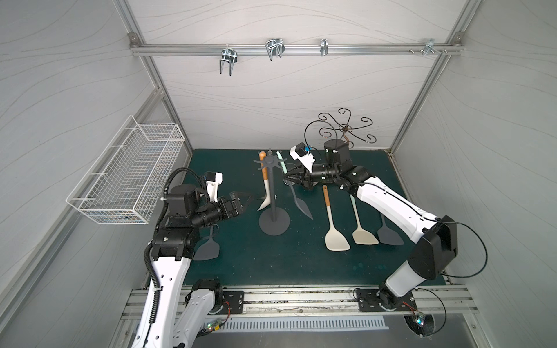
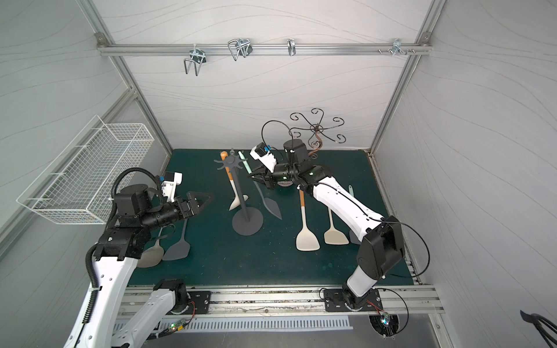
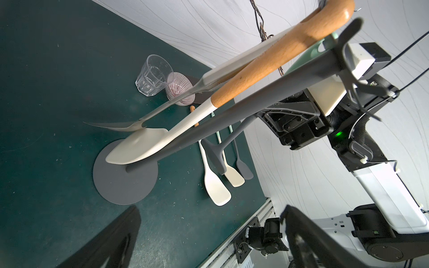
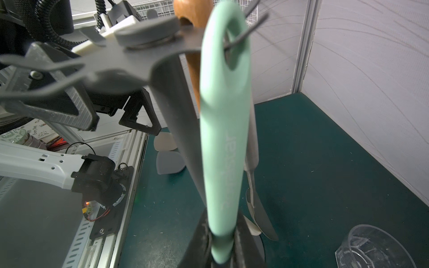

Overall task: Take the spatula off the kitchen utensil rack
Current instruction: Take off the spatula from the rack.

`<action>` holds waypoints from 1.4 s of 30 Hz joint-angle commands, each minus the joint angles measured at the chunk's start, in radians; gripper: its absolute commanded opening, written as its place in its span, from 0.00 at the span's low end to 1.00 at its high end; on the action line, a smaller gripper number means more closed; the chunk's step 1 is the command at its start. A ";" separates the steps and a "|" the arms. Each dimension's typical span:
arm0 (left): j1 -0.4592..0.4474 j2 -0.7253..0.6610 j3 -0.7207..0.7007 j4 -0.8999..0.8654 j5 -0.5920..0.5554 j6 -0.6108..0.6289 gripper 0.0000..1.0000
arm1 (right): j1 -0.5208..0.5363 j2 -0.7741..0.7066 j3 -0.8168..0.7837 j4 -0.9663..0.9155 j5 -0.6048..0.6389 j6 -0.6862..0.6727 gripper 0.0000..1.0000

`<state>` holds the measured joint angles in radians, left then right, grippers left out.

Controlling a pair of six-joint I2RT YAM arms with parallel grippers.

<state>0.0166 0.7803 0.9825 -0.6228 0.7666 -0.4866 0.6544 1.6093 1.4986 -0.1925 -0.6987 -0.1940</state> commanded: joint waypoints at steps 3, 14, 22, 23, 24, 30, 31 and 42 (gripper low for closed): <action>-0.006 -0.003 -0.006 0.043 0.005 -0.005 0.99 | 0.008 -0.057 0.056 -0.025 0.073 -0.013 0.00; -0.007 -0.007 -0.018 0.043 0.022 -0.006 0.99 | 0.009 -0.080 0.074 -0.050 0.107 -0.045 0.00; -0.015 -0.009 -0.019 0.031 0.025 -0.004 0.99 | 0.014 -0.099 0.047 -0.038 0.188 -0.102 0.00; -0.017 -0.012 -0.019 0.028 0.024 -0.004 0.99 | 0.015 -0.107 0.041 -0.036 0.203 -0.109 0.00; -0.016 -0.012 -0.020 0.026 0.023 -0.003 0.99 | 0.018 -0.112 0.038 -0.038 0.214 -0.116 0.00; -0.017 -0.012 -0.022 0.029 0.021 -0.005 0.99 | 0.024 -0.137 0.032 -0.039 0.268 -0.134 0.00; -0.017 -0.011 -0.022 0.029 0.023 -0.005 0.99 | 0.023 -0.138 0.031 -0.037 0.268 -0.134 0.00; -0.023 -0.013 -0.024 0.030 0.023 -0.007 0.99 | 0.021 -0.137 0.035 -0.045 0.252 -0.086 0.00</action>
<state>-0.0013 0.7784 0.9619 -0.6220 0.7750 -0.4934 0.6769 1.5265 1.5173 -0.3084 -0.4168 -0.3092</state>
